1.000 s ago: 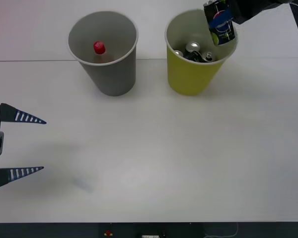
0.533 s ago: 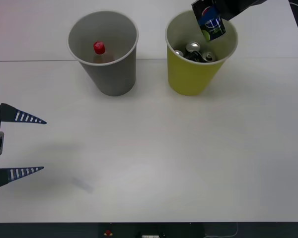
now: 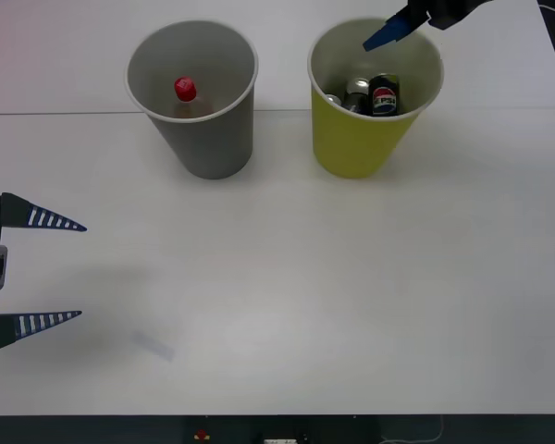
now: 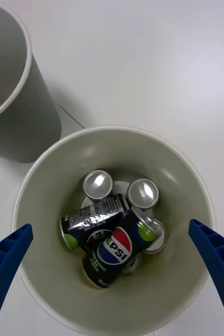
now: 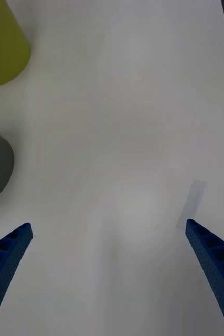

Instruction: Put the can into the green bin and the plastic bottle into the gray bin

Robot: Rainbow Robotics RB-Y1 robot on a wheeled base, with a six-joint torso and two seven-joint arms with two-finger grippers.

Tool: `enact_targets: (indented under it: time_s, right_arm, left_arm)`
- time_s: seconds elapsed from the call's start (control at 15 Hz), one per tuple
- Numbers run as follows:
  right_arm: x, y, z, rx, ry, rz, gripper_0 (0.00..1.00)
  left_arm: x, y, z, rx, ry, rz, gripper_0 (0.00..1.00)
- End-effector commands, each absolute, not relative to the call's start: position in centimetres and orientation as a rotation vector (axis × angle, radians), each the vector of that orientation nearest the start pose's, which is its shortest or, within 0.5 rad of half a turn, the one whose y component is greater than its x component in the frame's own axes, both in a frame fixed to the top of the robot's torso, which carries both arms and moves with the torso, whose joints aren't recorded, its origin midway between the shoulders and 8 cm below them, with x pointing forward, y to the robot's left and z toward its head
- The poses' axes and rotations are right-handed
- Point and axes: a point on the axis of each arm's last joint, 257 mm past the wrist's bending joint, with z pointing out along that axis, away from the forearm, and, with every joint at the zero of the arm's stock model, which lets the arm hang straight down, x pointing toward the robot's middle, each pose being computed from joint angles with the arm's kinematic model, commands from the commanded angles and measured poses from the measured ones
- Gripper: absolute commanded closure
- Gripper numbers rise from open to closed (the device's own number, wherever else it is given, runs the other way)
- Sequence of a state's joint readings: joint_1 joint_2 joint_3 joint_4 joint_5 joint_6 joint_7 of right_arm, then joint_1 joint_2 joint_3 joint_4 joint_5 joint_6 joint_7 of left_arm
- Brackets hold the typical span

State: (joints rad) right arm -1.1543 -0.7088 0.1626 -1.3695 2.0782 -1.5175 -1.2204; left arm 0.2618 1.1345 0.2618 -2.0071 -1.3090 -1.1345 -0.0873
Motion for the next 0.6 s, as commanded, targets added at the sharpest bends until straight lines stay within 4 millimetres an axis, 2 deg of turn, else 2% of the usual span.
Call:
enact_targets:
  time_s: [0.07, 0.2, 0.33, 0.6]
  right_arm:
    - [57.2, -15.9, 4.7, -1.032, 2.018, 0.242, 0.0]
    - [55.3, -16.8, 4.8, -1.098, 1.968, 0.268, 0.0]
    - [52.5, -17.7, 4.5, -1.165, 1.933, 0.286, 0.0]
    - [47.3, -18.7, 2.8, -1.322, 1.817, 0.279, 0.0]
  left_arm:
    - [34.1, 28.6, -16.7, 1.762, 1.444, -0.118, 0.0]
    - [34.1, 28.6, -16.7, 1.762, 1.444, -0.118, 0.0]
    - [34.1, 28.6, -16.7, 1.762, 1.444, -0.118, 0.0]
    - [34.1, 28.6, -16.7, 1.762, 1.444, -0.118, 0.0]
